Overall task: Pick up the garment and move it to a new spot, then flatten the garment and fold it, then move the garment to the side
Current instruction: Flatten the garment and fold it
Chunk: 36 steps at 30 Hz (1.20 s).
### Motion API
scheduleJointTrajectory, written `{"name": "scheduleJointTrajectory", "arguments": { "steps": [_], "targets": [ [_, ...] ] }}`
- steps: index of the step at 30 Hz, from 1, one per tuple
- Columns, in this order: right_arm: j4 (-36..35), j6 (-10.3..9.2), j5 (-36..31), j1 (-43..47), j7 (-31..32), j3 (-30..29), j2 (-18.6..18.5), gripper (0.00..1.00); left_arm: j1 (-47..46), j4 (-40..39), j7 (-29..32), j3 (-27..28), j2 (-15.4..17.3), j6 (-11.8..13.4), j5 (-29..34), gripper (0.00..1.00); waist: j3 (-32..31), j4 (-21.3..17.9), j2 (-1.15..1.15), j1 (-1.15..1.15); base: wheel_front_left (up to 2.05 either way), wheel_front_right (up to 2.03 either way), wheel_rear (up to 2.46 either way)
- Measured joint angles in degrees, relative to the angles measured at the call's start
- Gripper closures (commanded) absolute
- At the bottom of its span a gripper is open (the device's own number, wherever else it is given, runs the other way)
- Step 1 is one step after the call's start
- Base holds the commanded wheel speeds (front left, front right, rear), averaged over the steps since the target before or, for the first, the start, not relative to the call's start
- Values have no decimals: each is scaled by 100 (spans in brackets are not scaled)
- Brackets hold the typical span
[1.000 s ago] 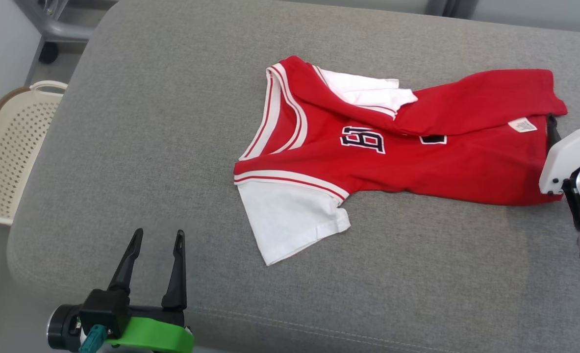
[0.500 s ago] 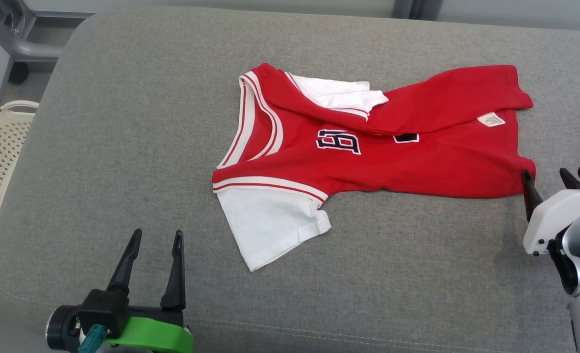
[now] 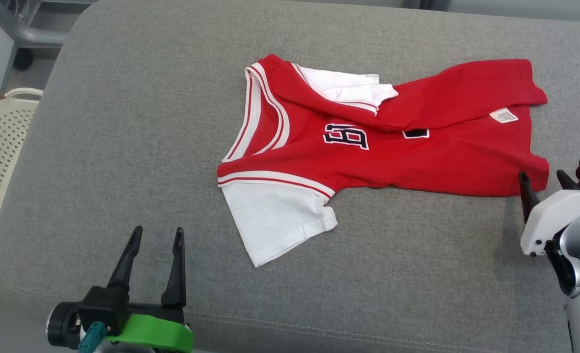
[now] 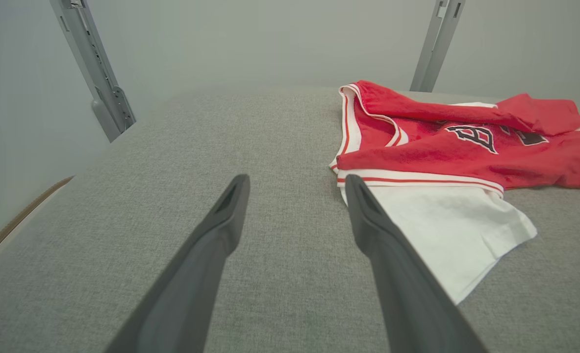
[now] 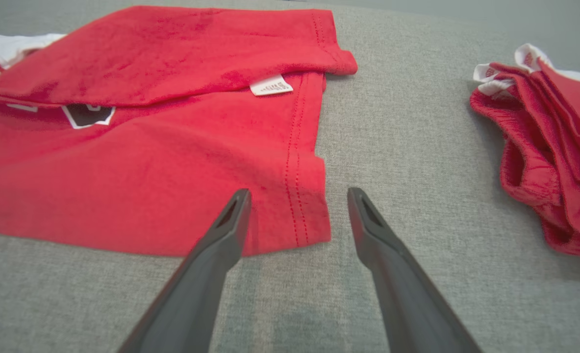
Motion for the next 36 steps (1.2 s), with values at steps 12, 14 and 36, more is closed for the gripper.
{"name": "scheduleJointTrajectory", "arguments": {
  "steps": [12,14,36],
  "targets": [
    [107,1,-8,-71,-5,30,30,100,-10,29,0,-15,0,1,-36,0,86,78,0,0,0,0,0],
    [-29,0,141,-65,-3,19,80,100,-11,38,0,-26,0,1,-40,0,60,64,0,0,0,0,0],
    [-3048,-1,878,1382,1677,-506,545,100,116,53,0,-29,-1,16,-35,0,-273,103,0,0,0,0,0]
  ]
}}
